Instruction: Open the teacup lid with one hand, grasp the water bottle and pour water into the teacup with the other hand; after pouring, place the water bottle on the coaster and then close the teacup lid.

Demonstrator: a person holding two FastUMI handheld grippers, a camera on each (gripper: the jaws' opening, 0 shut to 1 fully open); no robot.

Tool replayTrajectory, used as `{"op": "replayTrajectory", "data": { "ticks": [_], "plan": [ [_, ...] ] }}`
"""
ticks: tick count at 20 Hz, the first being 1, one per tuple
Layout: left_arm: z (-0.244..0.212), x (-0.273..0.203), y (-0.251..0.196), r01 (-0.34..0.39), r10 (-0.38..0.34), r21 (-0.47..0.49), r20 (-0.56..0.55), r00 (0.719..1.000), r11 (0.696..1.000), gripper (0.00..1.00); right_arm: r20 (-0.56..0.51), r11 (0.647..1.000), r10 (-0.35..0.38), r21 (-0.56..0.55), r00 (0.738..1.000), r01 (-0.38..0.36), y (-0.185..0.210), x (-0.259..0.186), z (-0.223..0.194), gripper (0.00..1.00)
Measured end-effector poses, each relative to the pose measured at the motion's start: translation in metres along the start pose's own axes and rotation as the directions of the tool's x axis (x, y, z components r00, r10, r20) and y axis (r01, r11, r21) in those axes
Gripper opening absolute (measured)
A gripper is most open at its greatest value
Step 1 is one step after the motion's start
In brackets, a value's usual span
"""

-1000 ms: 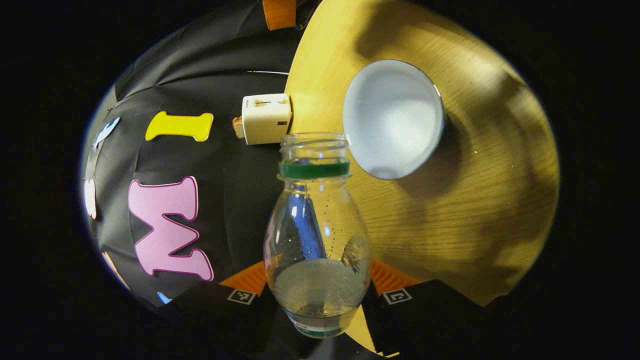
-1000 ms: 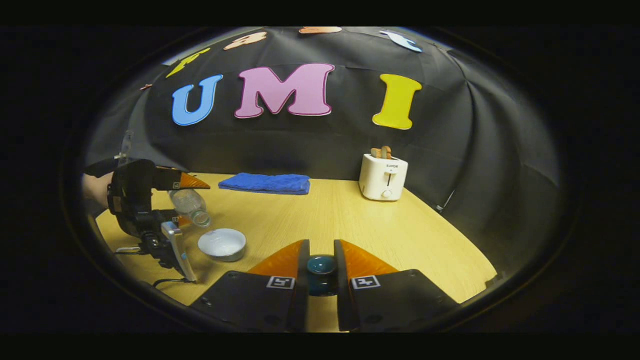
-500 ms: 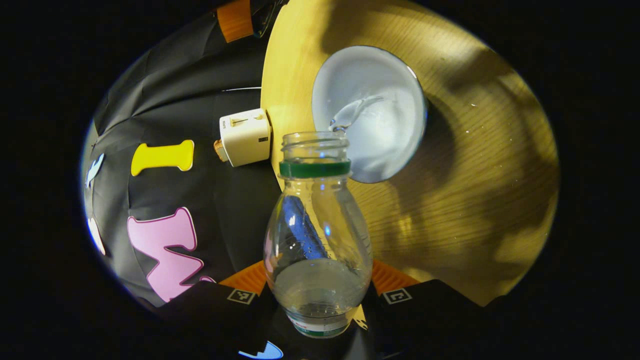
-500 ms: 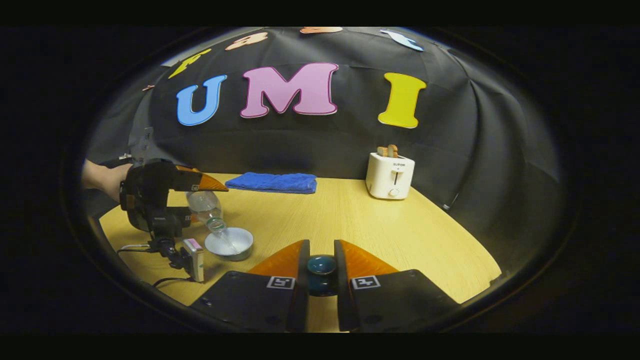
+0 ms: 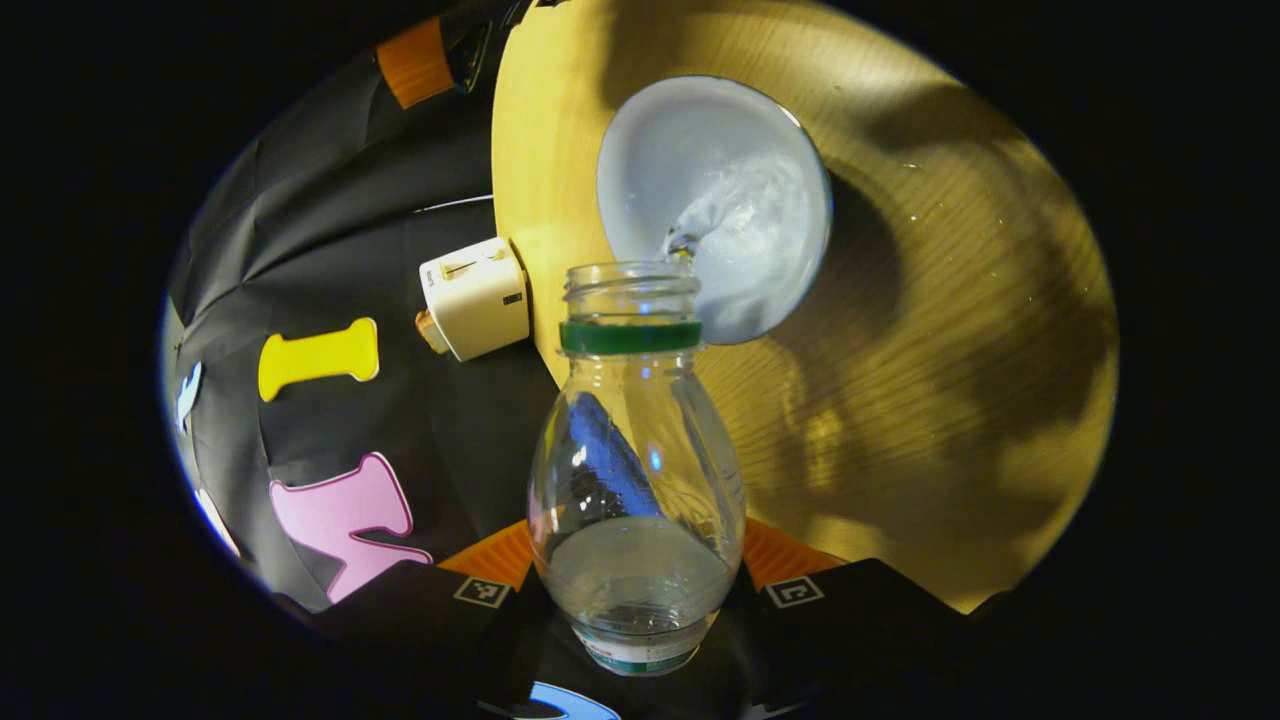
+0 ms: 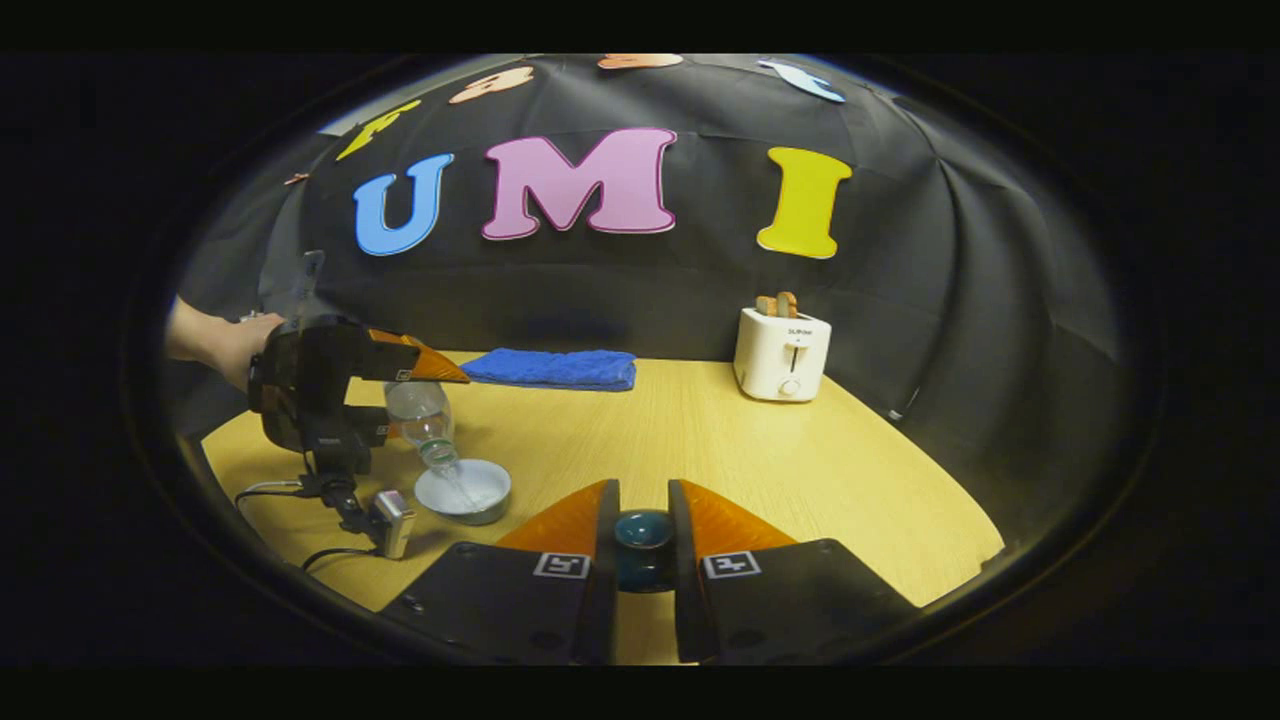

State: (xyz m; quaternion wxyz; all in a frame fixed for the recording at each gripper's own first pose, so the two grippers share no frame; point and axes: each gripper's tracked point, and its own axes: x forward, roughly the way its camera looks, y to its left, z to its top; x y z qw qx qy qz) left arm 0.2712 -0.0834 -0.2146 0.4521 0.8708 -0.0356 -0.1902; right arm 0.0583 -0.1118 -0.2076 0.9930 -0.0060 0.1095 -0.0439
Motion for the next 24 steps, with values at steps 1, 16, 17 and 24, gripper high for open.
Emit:
{"op": "replayTrajectory", "data": {
  "ticks": [1, 16, 17, 24],
  "plan": [
    [0.001, 0.000, 0.002, -0.002, 0.002, 0.024, 0.006, 1.000, 1.000, 0.77, 0.002, 1.000, 0.001, 0.001, 1.000, -0.001, 0.000, 0.000, 0.000, 0.22],
    [0.000, 0.003, 0.048, -0.040, 0.031, 0.310, 0.034, 0.999, 0.950, 0.77, 0.012, 0.999, -0.026, 0.042, 1.000, 0.026, 0.000, -0.011, 0.005, 0.25],
    [-0.001, 0.004, 0.050, -0.041, 0.033, 0.318, 0.032, 0.999, 0.947, 0.77, 0.013, 0.999, -0.029, 0.045, 0.999, 0.028, 0.000, -0.011, 0.007, 0.22],
    [-0.004, -0.005, 0.066, -0.081, 0.070, 0.363, 0.045, 0.997, 0.928, 0.77, 0.020, 0.999, -0.032, 0.045, 0.999, 0.031, 0.002, -0.010, 0.013, 0.22]
  ]
}}
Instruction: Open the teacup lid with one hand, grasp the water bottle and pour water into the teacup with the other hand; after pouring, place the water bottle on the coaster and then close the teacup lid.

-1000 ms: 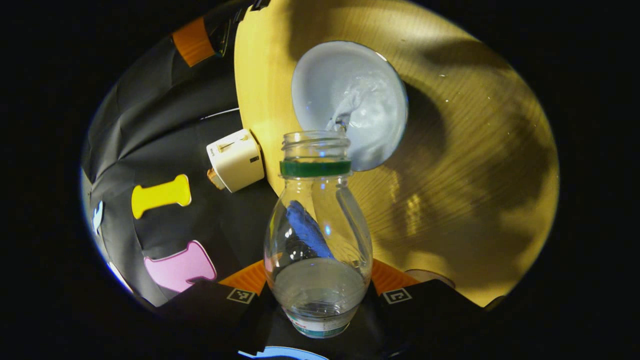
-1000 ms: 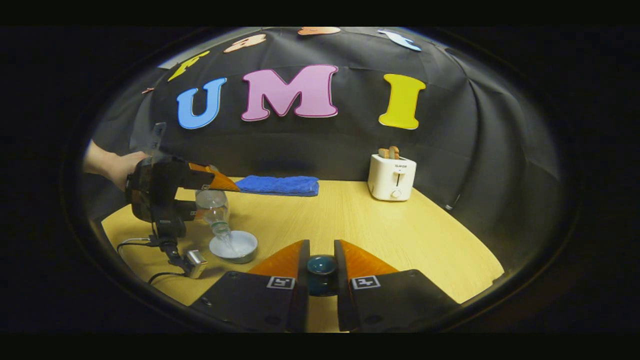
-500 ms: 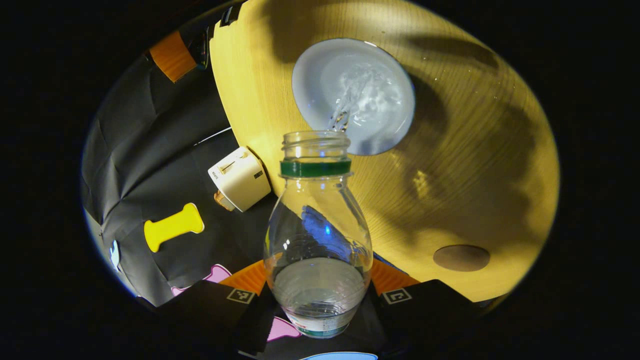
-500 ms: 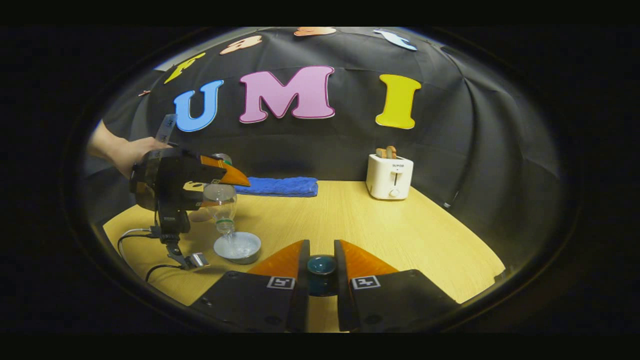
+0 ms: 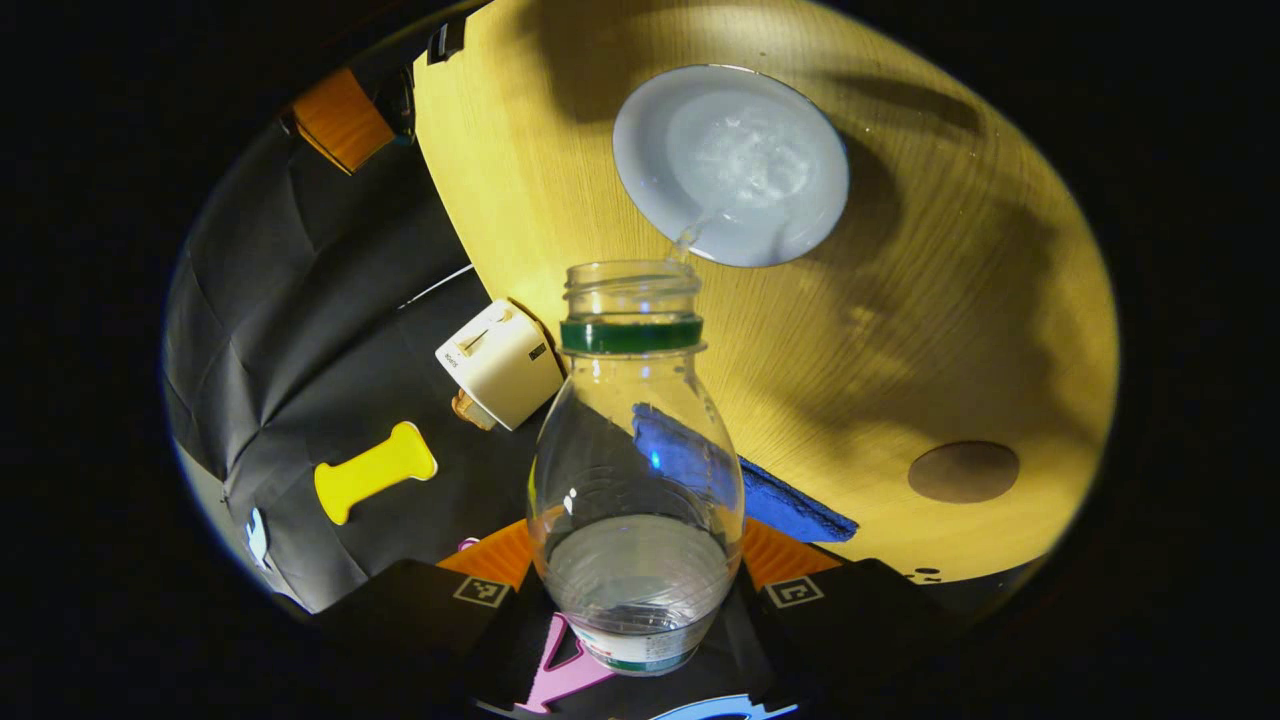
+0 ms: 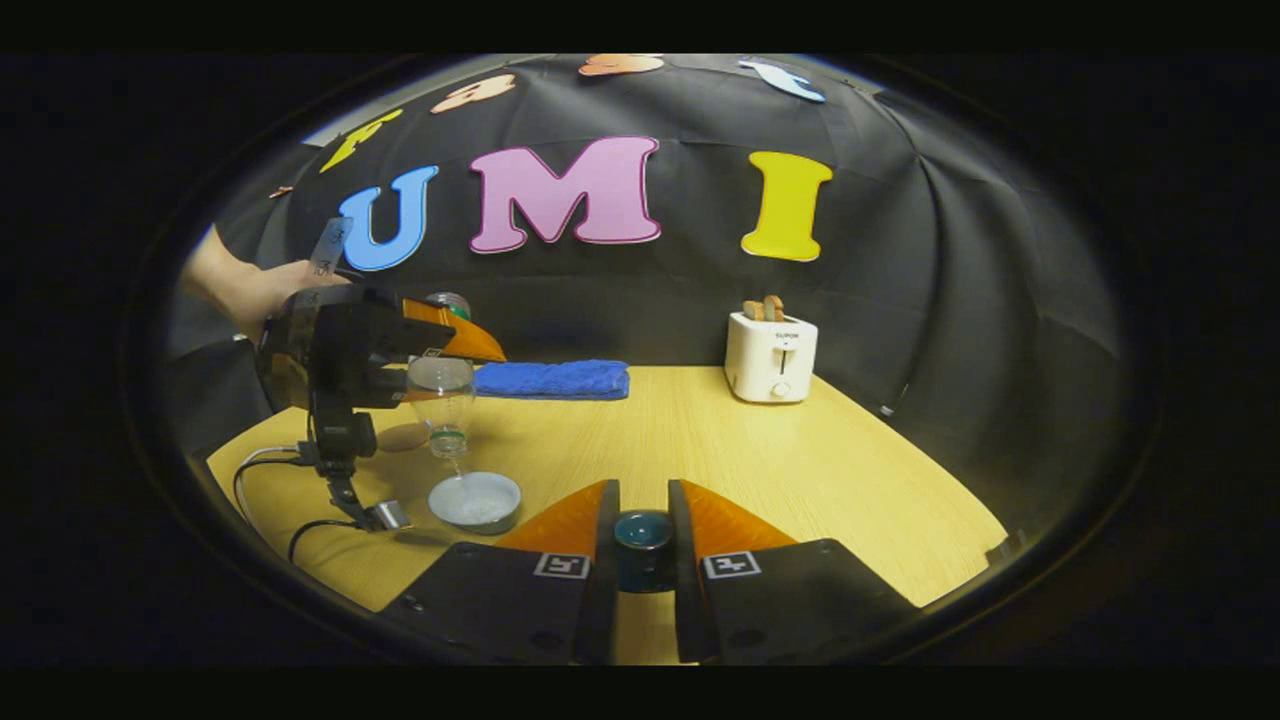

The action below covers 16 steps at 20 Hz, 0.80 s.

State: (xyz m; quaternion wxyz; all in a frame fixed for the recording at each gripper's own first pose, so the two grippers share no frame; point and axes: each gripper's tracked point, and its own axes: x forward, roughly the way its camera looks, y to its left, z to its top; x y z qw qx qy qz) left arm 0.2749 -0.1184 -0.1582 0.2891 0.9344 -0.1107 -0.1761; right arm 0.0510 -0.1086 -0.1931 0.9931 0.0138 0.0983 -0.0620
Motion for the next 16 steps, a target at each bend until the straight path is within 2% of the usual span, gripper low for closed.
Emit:
{"op": "replayTrajectory", "data": {
  "ticks": [2, 3, 4, 7, 8, 9, 10, 13, 14, 16],
  "plan": [
    [-0.002, 0.001, 0.001, -0.003, 0.003, 0.008, -0.001, 1.000, 1.000, 0.77, 0.004, 1.000, 0.001, 0.003, 1.000, -0.001, 0.002, 0.001, 0.002, 0.22],
    [-0.005, 0.001, 0.001, 0.005, -0.005, 0.005, -0.005, 1.000, 1.000, 0.77, 0.005, 1.000, 0.002, 0.003, 1.000, -0.002, 0.003, 0.001, 0.003, 0.27],
    [-0.004, 0.001, 0.004, -0.002, 0.002, 0.005, -0.004, 1.000, 1.000, 0.77, 0.004, 1.000, 0.004, 0.002, 1.000, -0.004, 0.004, 0.001, 0.002, 0.22],
    [-0.003, 0.000, 0.003, -0.008, 0.008, 0.001, -0.001, 1.000, 1.000, 0.77, 0.002, 1.000, 0.009, -0.003, 1.000, -0.009, 0.008, 0.000, 0.002, 0.22],
    [-0.004, 0.001, 0.003, -0.004, 0.004, 0.000, -0.002, 1.000, 1.000, 0.77, 0.000, 1.000, 0.009, -0.006, 1.000, -0.009, 0.008, 0.001, 0.001, 0.27],
    [-0.003, 0.001, 0.002, -0.004, 0.004, -0.004, -0.002, 1.000, 1.000, 0.77, -0.001, 1.000, 0.009, -0.008, 1.000, -0.009, 0.008, 0.002, 0.000, 0.27],
    [-0.003, 0.001, 0.001, -0.002, 0.002, -0.011, -0.001, 1.000, 1.000, 0.77, -0.002, 1.000, 0.009, -0.009, 1.000, -0.009, 0.009, 0.001, 0.000, 0.22],
    [-0.003, 0.004, -0.004, 0.001, -0.001, -0.045, 0.000, 1.000, 0.999, 0.77, -0.004, 1.000, 0.007, -0.009, 1.000, -0.007, 0.009, 0.002, 0.001, 0.22],
    [-0.003, 0.004, -0.006, 0.003, -0.003, -0.058, 0.000, 1.000, 0.998, 0.77, -0.005, 1.000, 0.007, -0.010, 1.000, -0.007, 0.009, 0.003, 0.001, 0.27],
    [-0.001, 0.003, -0.006, -0.003, 0.003, -0.083, 0.006, 1.000, 0.997, 0.77, -0.005, 1.000, 0.009, -0.015, 1.000, -0.009, 0.011, 0.004, 0.002, 0.27]
  ]
}}
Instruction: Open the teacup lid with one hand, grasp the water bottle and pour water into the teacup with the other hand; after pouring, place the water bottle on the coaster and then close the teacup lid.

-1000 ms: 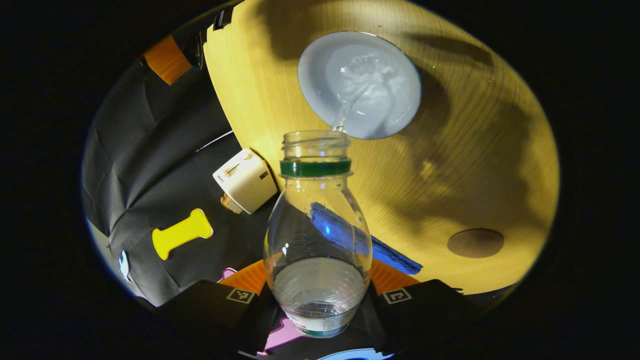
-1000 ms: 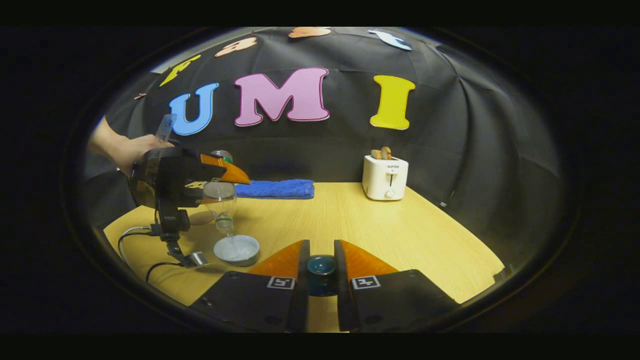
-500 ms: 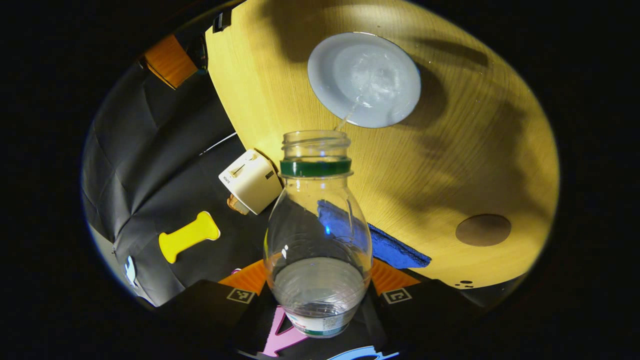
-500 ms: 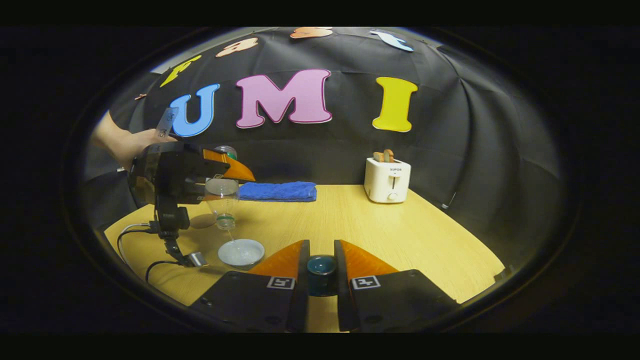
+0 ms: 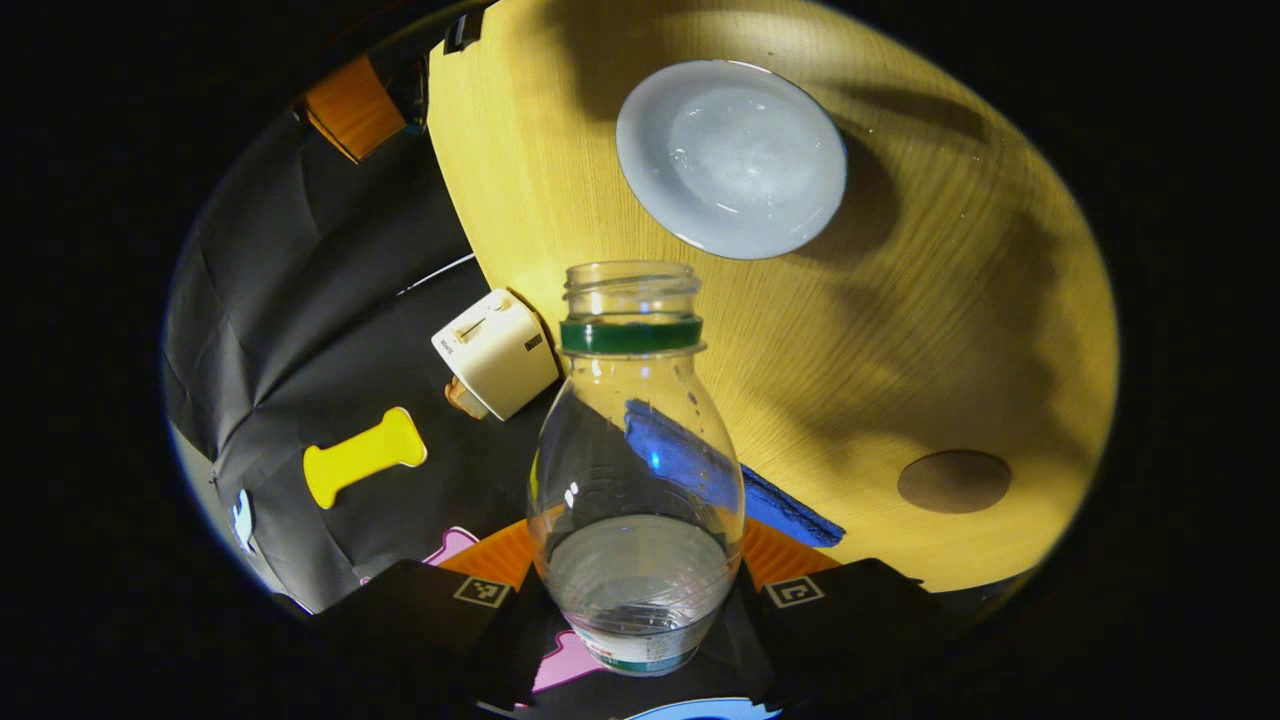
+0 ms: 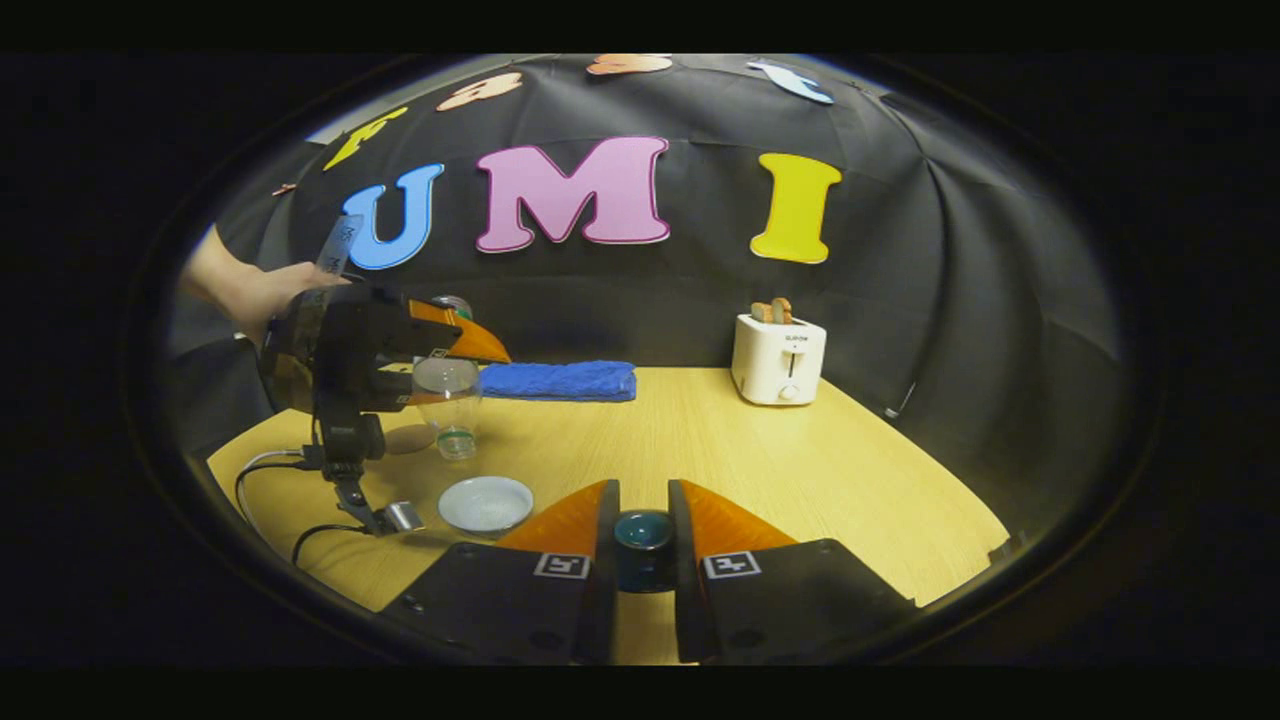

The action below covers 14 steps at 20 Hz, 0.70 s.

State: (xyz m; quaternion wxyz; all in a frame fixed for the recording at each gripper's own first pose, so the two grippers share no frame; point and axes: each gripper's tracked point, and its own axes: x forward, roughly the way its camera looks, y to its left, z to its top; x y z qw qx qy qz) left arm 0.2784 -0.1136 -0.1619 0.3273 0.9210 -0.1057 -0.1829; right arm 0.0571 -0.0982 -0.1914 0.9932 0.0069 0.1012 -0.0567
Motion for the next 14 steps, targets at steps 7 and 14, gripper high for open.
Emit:
{"op": "replayTrajectory", "data": {
  "ticks": [7, 14],
  "plan": [
    [0.003, -0.013, 0.001, -0.028, 0.039, -0.232, 0.042, 0.998, 0.972, 0.77, -0.001, 1.000, 0.018, -0.026, 1.000, -0.018, 0.010, 0.008, 0.007, 0.22],
    [-0.083, -0.064, 0.024, -0.089, 0.092, -0.716, -0.034, 0.995, 0.692, 0.77, -0.002, 0.999, 0.020, -0.039, 1.000, -0.020, 0.014, 0.015, 0.021, 0.22]
  ]
}}
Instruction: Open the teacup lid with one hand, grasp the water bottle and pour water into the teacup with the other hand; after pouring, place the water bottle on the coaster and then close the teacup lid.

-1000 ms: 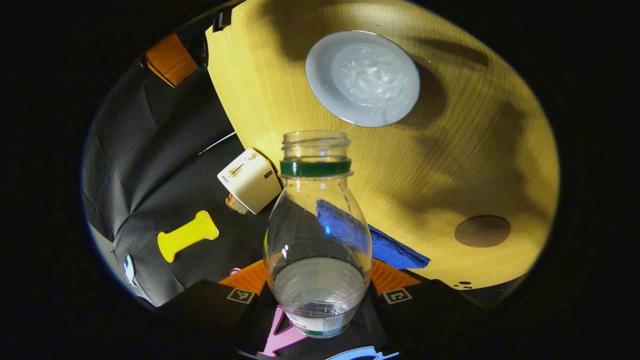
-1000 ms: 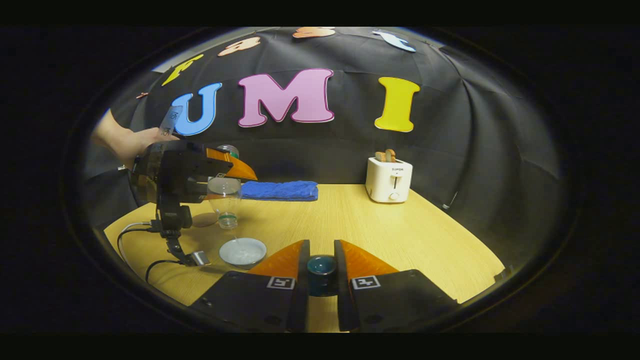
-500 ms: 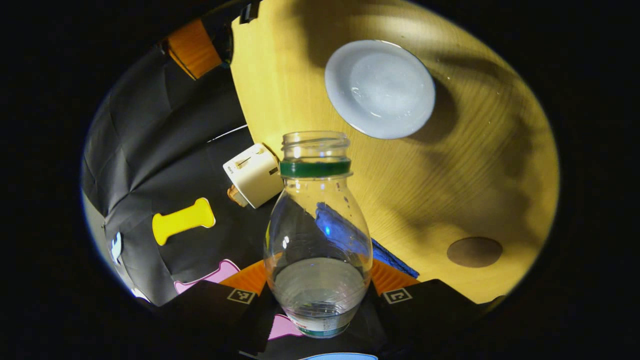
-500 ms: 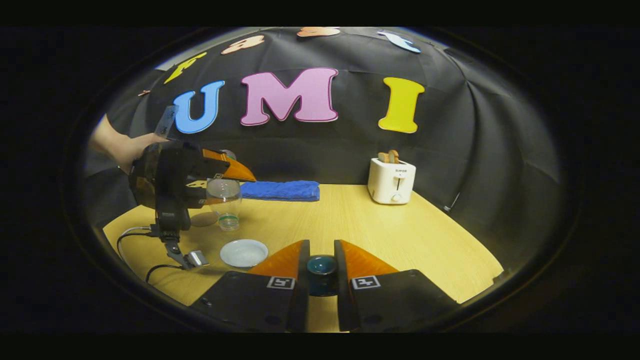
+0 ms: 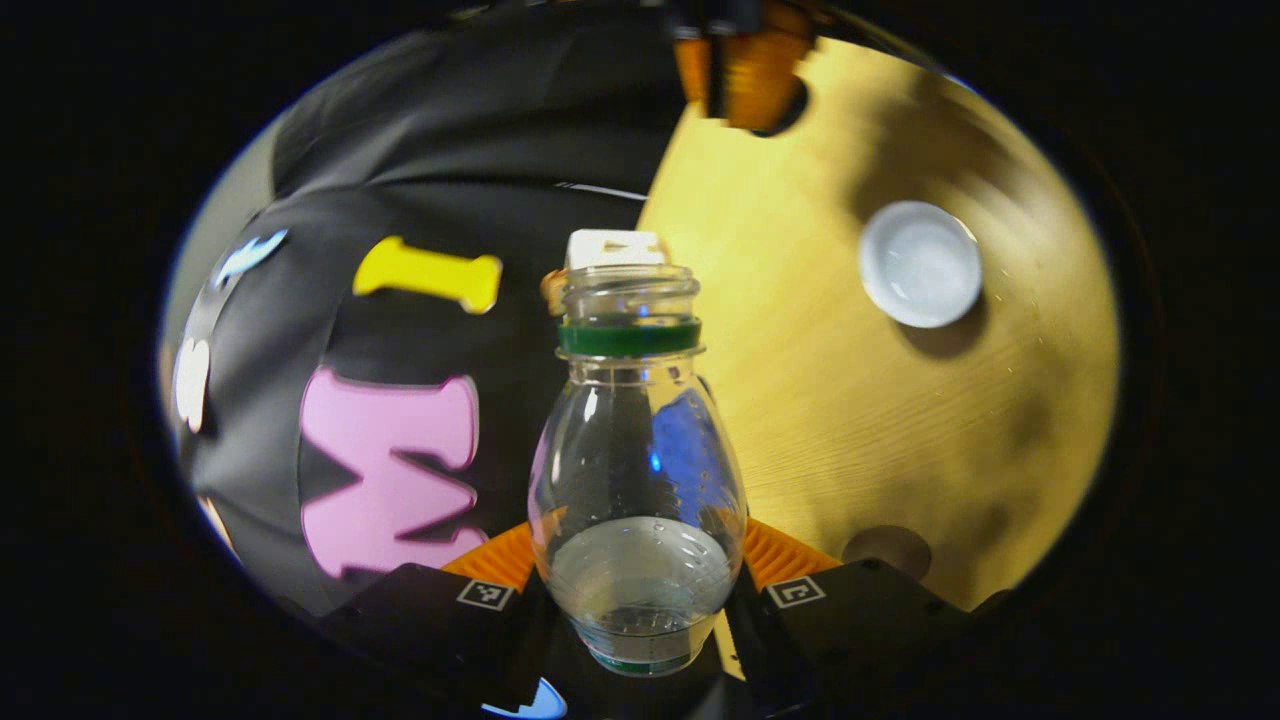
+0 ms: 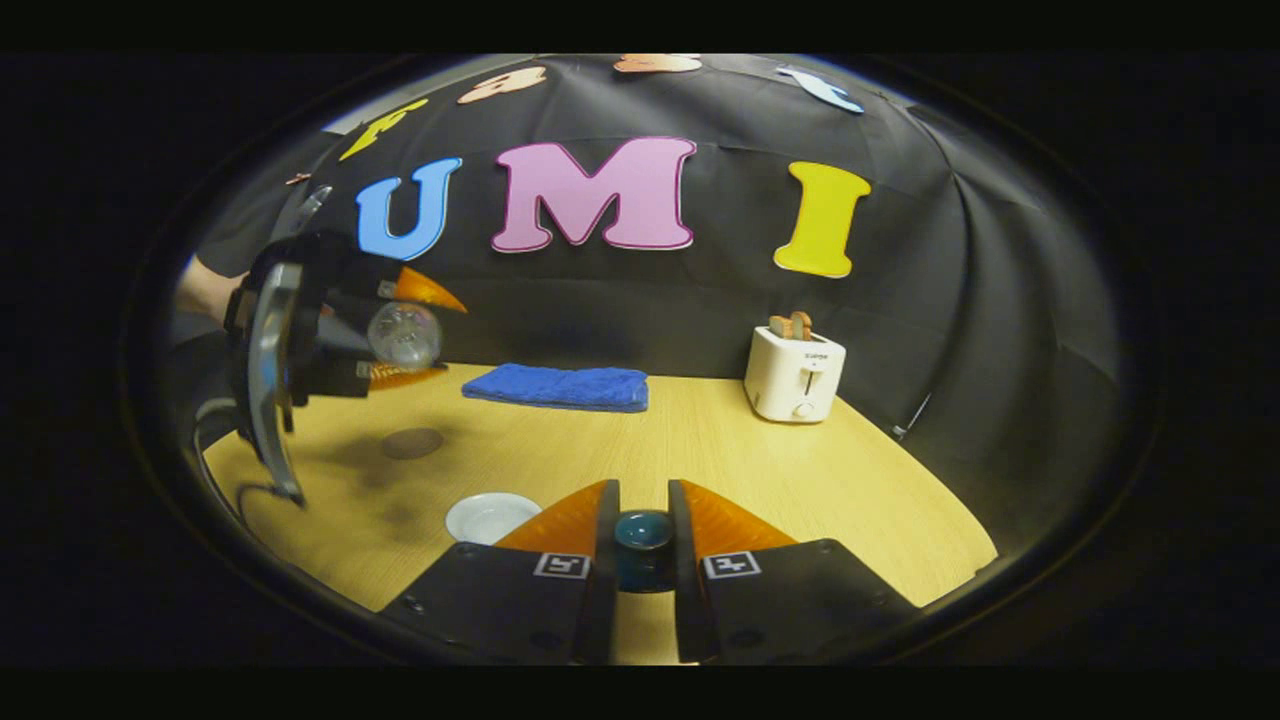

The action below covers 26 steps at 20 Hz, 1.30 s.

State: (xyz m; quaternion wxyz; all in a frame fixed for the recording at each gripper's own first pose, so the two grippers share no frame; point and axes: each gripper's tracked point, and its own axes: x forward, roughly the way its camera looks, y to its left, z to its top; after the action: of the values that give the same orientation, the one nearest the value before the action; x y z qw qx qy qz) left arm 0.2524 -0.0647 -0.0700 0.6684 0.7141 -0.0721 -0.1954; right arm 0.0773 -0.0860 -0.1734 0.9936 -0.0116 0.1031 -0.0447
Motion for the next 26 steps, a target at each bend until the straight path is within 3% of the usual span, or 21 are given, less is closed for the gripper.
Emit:
{"op": "replayTrajectory", "data": {
  "ticks": [2, 3, 4, 5, 6, 7, 9, 10, 11, 13, 14, 16, 18, 20, 21, 22, 24, 26],
  "plan": [
    [-0.025, -0.001, 0.035, -0.052, 0.044, -0.201, -0.044, 0.998, 0.978, 0.76, -0.001, 1.000, 0.002, 0.000, 1.000, -0.002, 0.003, 0.002, 0.004, 0.22],
    [-0.038, 0.004, 0.048, -0.072, 0.054, -0.303, -0.067, 0.996, 0.950, 0.76, 0.000, 1.000, 0.004, -0.001, 1.000, -0.004, 0.005, 0.003, 0.007, 0.22],
    [-0.049, 0.007, 0.054, -0.075, 0.045, -0.411, -0.081, 0.996, 0.909, 0.76, 0.000, 1.000, 0.007, -0.004, 1.000, -0.007, 0.008, 0.004, 0.009, 0.31],
    [-0.059, 0.010, 0.059, -0.074, 0.031, -0.520, -0.090, 0.995, 0.851, 0.76, -0.004, 1.000, 0.010, -0.008, 1.000, -0.010, 0.011, 0.007, 0.010, 0.22],
    [-0.063, 0.021, 0.055, -0.064, 0.016, -0.630, -0.082, 0.997, 0.774, 0.76, 0.001, 1.000, 0.012, -0.009, 1.000, -0.012, 0.015, 0.008, 0.014, 0.22],
    [-0.066, 0.030, 0.054, -0.057, 0.012, -0.732, -0.067, 0.998, 0.679, 0.76, 0.010, 1.000, 0.015, -0.005, 1.000, -0.015, 0.019, 0.010, 0.016, 0.22],
    [-0.059, 0.043, 0.057, -0.062, 0.048, -0.866, -0.044, 0.998, 0.496, 0.76, 0.015, 1.000, 0.023, 0.007, 1.000, -0.023, 0.029, 0.014, 0.018, 0.27],
    [-0.061, 0.049, 0.053, -0.068, 0.080, -0.902, -0.038, 0.996, 0.425, 0.76, 0.014, 1.000, 0.028, 0.011, 1.000, -0.029, 0.034, 0.017, 0.017, 0.31],
    [-0.060, 0.056, 0.046, -0.070, 0.101, -0.930, -0.036, 0.994, 0.360, 0.76, 0.015, 0.999, 0.033, 0.013, 0.999, -0.033, 0.040, 0.019, 0.016, 0.27],
    [-0.048, 0.058, 0.029, -0.046, 0.111, -0.975, -0.022, 0.994, 0.219, 0.76, 0.012, 0.999, 0.044, 0.011, 0.999, -0.044, 0.050, 0.022, 0.014, 0.31],
    [-0.044, 0.060, 0.021, -0.024, 0.114, -0.988, -0.007, 0.993, 0.152, 0.76, 0.012, 0.999, 0.046, 0.008, 0.999, -0.046, 0.054, 0.024, 0.014, 0.26],
    [-0.042, 0.067, 0.011, -0.016, 0.138, -0.999, -0.009, 0.990, 0.050, 0.76, 0.016, 0.999, 0.049, 0.014, 0.999, -0.049, 0.058, 0.027, 0.014, 0.22],
    [-0.043, 0.070, 0.003, -0.025, 0.150, -1.000, -0.027, 0.988, -0.016, 0.77, 0.015, 0.999, 0.049, 0.022, 0.999, -0.049, 0.061, 0.033, 0.013, 0.27],
    [-0.037, 0.075, -0.011, -0.015, 0.120, -0.998, -0.023, 0.993, -0.067, 0.77, 0.014, 0.998, 0.048, 0.029, 0.999, -0.048, 0.063, 0.037, 0.013, 0.22],
    [-0.037, 0.078, -0.020, -0.020, 0.098, -0.997, -0.027, 0.995, -0.074, 0.77, 0.012, 0.998, 0.048, 0.030, 0.999, -0.049, 0.064, 0.039, 0.012, 0.22],
    [-0.039, 0.077, -0.024, -0.033, 0.086, -0.998, -0.038, 0.996, -0.058, 0.77, 0.011, 0.998, 0.050, 0.027, 0.999, -0.051, 0.066, 0.040, 0.011, 0.27],
    [-0.045, 0.081, -0.030, -0.045, 0.083, -0.999, -0.046, 0.995, -0.015, 0.77, 0.005, 0.998, 0.059, 0.020, 0.998, -0.059, 0.070, 0.041, 0.008, 0.22],
    [-0.043, 0.081, -0.032, -0.029, 0.078, -0.999, -0.030, 0.996, -0.020, 0.77, -0.007, 0.997, 0.072, 0.013, 0.997, -0.071, 0.075, 0.042, 0.004, 0.27]
  ]
}}
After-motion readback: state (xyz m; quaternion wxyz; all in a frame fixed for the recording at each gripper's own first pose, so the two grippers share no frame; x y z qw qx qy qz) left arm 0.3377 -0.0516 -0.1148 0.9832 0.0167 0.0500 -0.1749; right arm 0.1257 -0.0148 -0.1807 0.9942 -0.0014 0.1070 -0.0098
